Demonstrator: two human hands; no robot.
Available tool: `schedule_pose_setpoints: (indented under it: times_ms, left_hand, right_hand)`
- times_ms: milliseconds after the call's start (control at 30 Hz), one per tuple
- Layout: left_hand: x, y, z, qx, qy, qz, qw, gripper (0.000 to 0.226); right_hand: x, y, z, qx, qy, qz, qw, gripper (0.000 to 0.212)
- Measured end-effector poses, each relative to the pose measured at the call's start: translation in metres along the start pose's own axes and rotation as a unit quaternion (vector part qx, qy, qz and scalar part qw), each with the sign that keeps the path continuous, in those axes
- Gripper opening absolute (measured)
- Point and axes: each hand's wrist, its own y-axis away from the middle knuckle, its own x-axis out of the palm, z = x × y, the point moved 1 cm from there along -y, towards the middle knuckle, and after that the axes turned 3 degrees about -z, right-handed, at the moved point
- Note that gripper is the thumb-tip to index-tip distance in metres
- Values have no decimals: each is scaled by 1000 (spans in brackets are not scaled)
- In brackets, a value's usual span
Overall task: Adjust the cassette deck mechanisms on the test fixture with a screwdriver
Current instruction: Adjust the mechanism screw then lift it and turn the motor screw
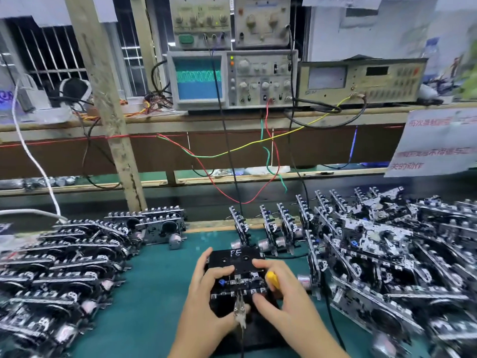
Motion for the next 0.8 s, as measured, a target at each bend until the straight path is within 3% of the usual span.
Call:
schedule_pose_setpoints:
  times_ms: [400,800]
  left_hand:
    - [1,-2,4,-4,-2,19,1000,68]
    - [3,-3,6,-12,-1,22,1000,74]
  right_hand:
    - [4,0,-1,-2,7,-5,1000,38]
    - [0,1,2,9,9,-5,1000,42]
